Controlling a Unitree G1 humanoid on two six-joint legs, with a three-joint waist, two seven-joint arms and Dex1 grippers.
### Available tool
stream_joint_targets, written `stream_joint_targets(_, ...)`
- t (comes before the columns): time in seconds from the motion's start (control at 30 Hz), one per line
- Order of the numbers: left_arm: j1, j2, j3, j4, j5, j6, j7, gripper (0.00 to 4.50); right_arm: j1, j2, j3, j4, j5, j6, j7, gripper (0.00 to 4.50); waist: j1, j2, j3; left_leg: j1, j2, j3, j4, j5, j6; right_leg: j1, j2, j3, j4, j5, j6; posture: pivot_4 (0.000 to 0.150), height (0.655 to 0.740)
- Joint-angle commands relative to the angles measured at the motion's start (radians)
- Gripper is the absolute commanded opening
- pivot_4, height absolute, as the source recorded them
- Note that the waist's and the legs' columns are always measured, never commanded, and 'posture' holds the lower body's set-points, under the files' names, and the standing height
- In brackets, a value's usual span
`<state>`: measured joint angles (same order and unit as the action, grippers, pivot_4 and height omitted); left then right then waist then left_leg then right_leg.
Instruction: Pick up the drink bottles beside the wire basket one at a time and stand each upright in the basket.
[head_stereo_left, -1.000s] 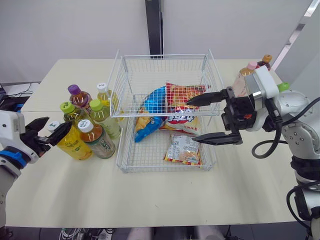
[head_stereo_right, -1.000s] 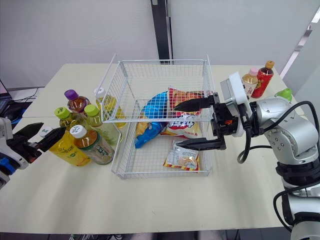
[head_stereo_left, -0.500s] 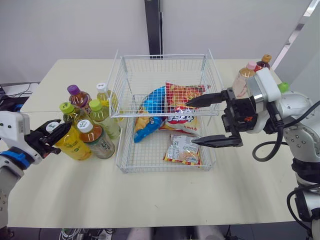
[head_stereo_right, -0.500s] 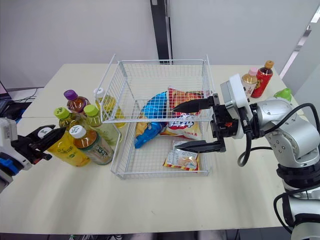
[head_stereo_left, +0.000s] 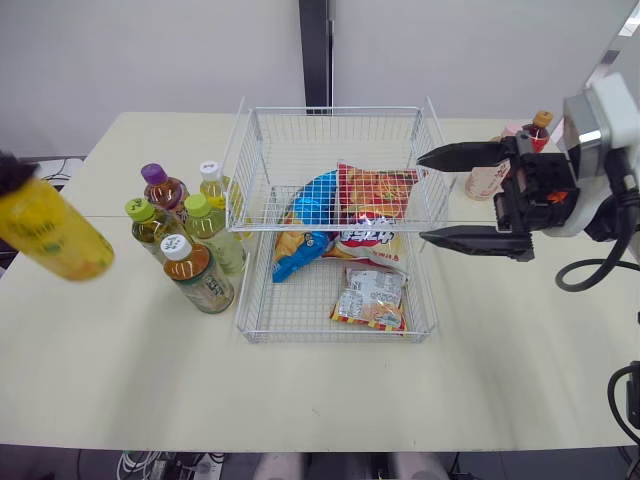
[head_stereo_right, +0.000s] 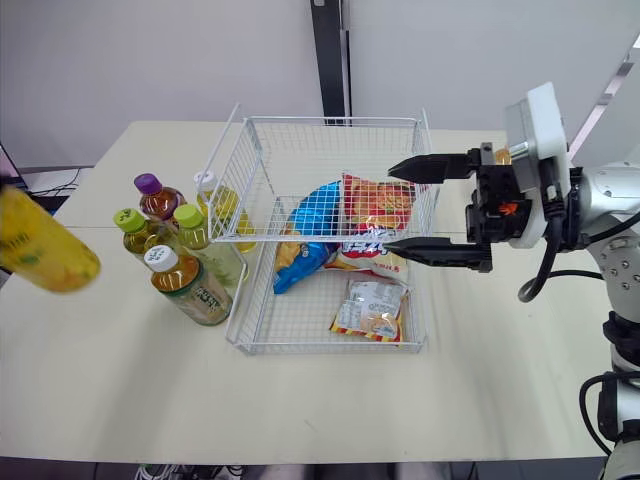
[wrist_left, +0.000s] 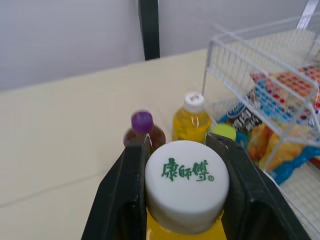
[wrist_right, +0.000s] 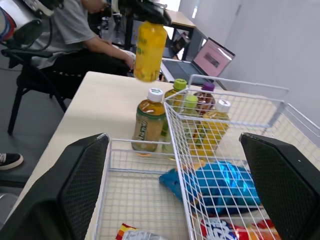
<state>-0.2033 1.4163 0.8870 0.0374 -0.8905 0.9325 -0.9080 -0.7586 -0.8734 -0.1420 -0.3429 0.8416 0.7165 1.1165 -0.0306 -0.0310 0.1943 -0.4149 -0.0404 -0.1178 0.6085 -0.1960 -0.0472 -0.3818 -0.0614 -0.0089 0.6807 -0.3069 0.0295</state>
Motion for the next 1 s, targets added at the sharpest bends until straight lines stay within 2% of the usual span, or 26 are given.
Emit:
stream_joint_targets(0.03, -0.185, 0.114, -0.182, 0.129, -0.043, -0.071, -0.037, 1.37, -0.003, -0.029, -0.062, -0.023, 0.024, 0.039, -0.064, 4.5, -0.002, 0.0, 0.0, -0.001, 0.0, 0.001, 0.0, 0.0, 0.0, -0.001, 0.0, 0.0, 0.0, 0.0, 0.0, 0.15, 0.74)
stream_joint_targets(0.1, -0.488, 0.091, -0.414, 0.19, -0.024, -0.11, -0.037, 1.37, 0.019, -0.042, -0.087, -0.039, 0.029, 0.054, -0.096, 4.5, -0.001, 0.001, 0.001, -0.001, 0.001, 0.003, -0.001, 0.0, 0.0, -0.003, 0.0, 0.001, 0.002, 0.0, 0.0, 0.15, 0.74)
stream_joint_targets(0.2, -0.962, -0.065, -0.706, 0.301, 0.128, -0.102, -0.086, 1.37, 0.065, -0.051, -0.118, -0.072, 0.029, 0.06, -0.133, 4.5, 0.005, -0.002, 0.002, -0.003, 0.002, 0.002, 0.0, 0.0, 0.0, -0.004, 0.004, 0.0, 0.002, 0.001, 0.001, 0.15, 0.74)
stream_joint_targets(0.27, -1.189, -0.179, -0.826, 0.408, 0.231, -0.119, -0.123, 1.37, 0.094, -0.047, -0.14, -0.098, 0.036, 0.067, -0.171, 4.5, 0.011, -0.005, 0.002, -0.005, -0.001, 0.001, 0.003, 0.0, 0.0, -0.003, 0.006, -0.001, 0.003, 0.003, 0.003, 0.15, 0.74)
stream_joint_targets(0.37, -1.392, -0.305, -0.922, 0.566, 0.352, -0.164, -0.199, 1.37, 0.142, -0.043, -0.169, -0.144, 0.05, 0.079, -0.225, 4.5, 0.002, -0.006, 0.003, -0.009, -0.001, 0.001, 0.006, 0.0, 0.0, -0.006, 0.006, 0.0, 0.002, 0.005, 0.004, 0.15, 0.74)
stream_joint_targets(0.53, -1.59, -0.508, -0.986, 0.794, 0.481, -0.279, -0.31, 1.37, 0.231, -0.058, -0.236, -0.213, 0.085, 0.098, -0.29, 4.5, -0.017, -0.007, 0.005, -0.01, 0.0, 0.005, 0.006, 0.0, 0.0, -0.009, 0.004, 0.003, 0.001, 0.005, 0.005, 0.15, 0.74)
stream_joint_targets(0.67, -1.677, -0.629, -0.983, 0.935, 0.545, -0.357, -0.361, 1.37, 0.273, -0.065, -0.279, -0.25, 0.105, 0.104, -0.342, 4.5, -0.027, -0.006, 0.006, -0.013, 0.001, 0.005, 0.006, 0.0, 0.0, -0.012, 0.004, 0.002, 0.001, 0.005, 0.004, 0.15, 0.74)
stream_joint_targets(0.87, -1.665, -0.837, -0.938, 1.059, 0.597, -0.516, -0.321, 1.37, 0.348, -0.065, -0.33, -0.308, 0.134, 0.135, -0.453, 4.5, -0.019, -0.006, 0.006, -0.016, 0.001, 0.005, 0.008, 0.0, 0.0, -0.014, 0.002, 0.003, 0.003, 0.005, 0.004, 0.15, 0.74)
stream_joint_targets(1.0, -1.653, -0.927, -0.908, 1.117, 0.628, -0.597, -0.272, 1.37, 0.355, -0.06, -0.343, -0.331, 0.17, 0.137, -0.516, 4.5, -0.02, -0.006, 0.006, -0.019, 0.0, 0.006, 0.017, -0.001, 0.003, -0.015, 0.001, 0.003, 0.009, 0.005, 0.005, 0.15, 0.74)
